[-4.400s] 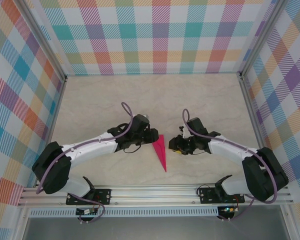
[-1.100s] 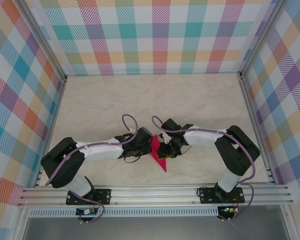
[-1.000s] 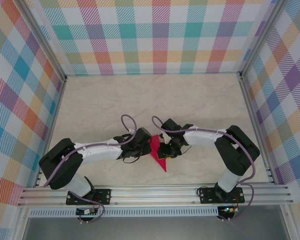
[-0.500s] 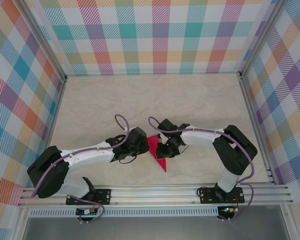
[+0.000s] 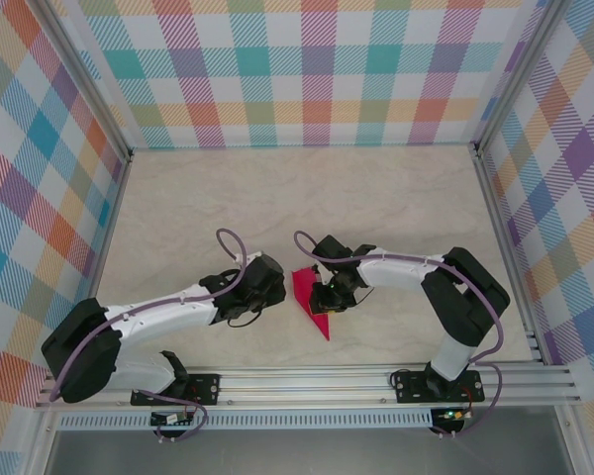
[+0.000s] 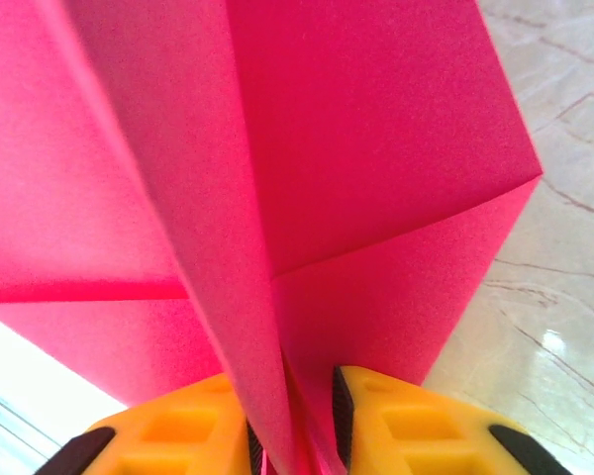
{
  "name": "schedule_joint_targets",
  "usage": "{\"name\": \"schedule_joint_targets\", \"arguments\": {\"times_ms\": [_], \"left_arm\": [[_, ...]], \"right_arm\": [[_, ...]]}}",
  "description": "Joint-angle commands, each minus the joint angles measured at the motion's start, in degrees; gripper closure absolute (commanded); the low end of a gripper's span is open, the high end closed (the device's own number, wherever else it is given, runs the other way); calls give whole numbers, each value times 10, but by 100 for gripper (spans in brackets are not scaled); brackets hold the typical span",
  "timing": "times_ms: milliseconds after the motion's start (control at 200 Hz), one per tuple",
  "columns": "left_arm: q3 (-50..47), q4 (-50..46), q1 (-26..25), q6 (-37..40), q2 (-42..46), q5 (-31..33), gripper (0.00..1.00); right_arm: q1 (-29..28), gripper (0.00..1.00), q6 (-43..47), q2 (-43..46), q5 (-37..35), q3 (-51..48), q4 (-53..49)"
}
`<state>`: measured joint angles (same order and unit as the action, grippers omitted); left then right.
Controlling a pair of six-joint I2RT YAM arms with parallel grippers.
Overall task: Fold a paper plane with a square sheet of paper (pick it up from the middle)
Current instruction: Move the paper plane to the center of the table.
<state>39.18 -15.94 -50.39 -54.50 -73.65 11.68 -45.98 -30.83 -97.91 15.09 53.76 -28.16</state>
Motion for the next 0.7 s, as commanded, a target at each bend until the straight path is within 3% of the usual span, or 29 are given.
{"name": "schedule_joint_targets", "arguments": {"times_ms": [0,105,225,460,695], "left_arm": [[-20,-29,9,-7,36,21,72],[-35,-39,13,-10,67,28,71],[-48,-63,25,-14,96,36,71],[-67,-88,48,-7,153,49,70],[-88,-97,75,11,200,38,68]], "right_arm": [[-8,80,-5,2,-23,17,-21],[-10,90,-5,6,-50,37,-42],[-9,95,4,3,-104,78,-82],[26,94,1,-95,-210,255,-190],[63,92,-16,-243,-206,427,-260]]}}
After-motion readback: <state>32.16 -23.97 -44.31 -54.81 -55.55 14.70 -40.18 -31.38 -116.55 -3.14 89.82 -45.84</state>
